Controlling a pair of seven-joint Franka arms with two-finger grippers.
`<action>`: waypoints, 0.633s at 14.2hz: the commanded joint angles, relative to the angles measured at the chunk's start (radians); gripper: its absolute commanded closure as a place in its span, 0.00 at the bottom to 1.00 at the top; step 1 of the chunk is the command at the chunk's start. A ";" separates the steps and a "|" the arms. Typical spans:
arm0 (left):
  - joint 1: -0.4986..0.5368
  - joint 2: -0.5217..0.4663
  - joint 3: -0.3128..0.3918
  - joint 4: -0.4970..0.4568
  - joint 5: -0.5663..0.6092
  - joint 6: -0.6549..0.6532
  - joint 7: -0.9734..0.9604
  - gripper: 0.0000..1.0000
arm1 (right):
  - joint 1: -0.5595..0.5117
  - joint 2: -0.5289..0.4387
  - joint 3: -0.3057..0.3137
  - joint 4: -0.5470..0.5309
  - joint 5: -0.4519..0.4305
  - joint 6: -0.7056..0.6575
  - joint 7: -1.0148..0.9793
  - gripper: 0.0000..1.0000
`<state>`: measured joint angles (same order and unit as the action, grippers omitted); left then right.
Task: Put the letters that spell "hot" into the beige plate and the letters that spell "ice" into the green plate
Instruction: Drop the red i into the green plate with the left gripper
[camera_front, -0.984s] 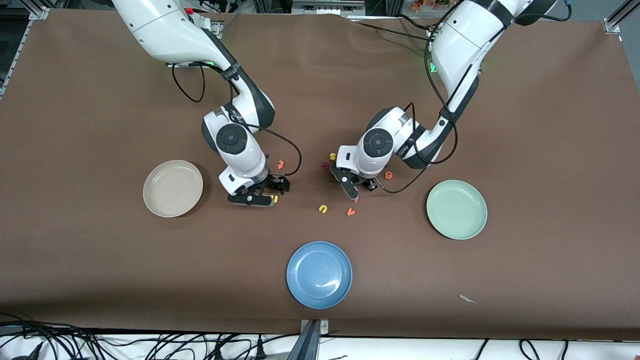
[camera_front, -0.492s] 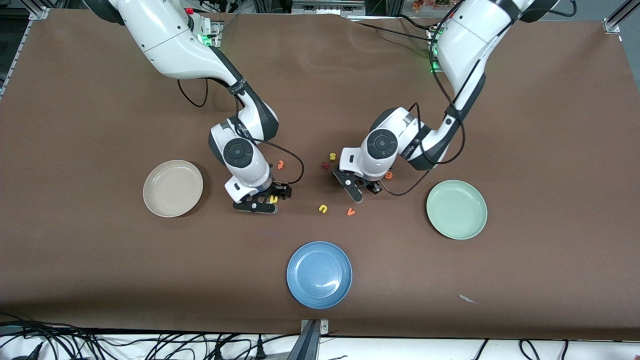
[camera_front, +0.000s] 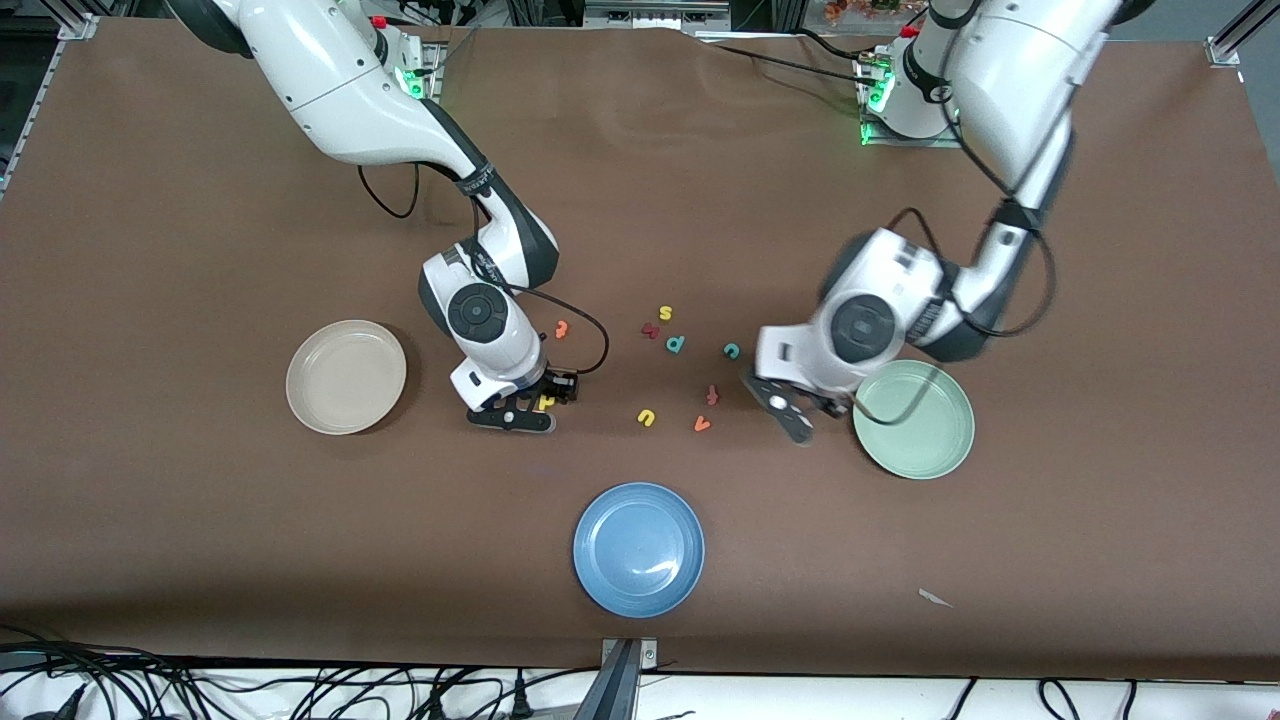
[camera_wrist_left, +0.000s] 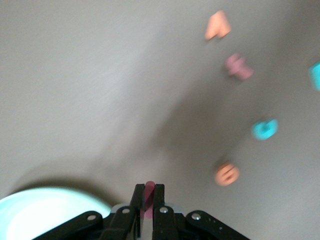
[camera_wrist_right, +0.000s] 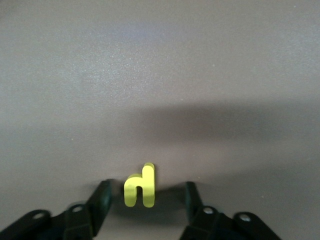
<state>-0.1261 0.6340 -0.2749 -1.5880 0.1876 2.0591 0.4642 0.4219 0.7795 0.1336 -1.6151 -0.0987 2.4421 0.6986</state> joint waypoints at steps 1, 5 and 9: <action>0.101 0.015 -0.010 0.006 0.029 -0.007 0.147 1.00 | 0.006 0.032 -0.002 0.043 -0.009 -0.021 0.007 0.46; 0.207 0.064 -0.010 -0.018 0.032 0.031 0.238 1.00 | 0.006 0.052 -0.002 0.075 -0.010 -0.026 0.012 0.50; 0.223 0.073 -0.012 -0.046 0.030 0.075 0.249 0.70 | 0.006 0.067 -0.002 0.092 -0.010 -0.026 0.013 0.58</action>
<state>0.0899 0.7112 -0.2726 -1.6173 0.1877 2.1064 0.7042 0.4222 0.7953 0.1322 -1.5773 -0.0987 2.4134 0.6991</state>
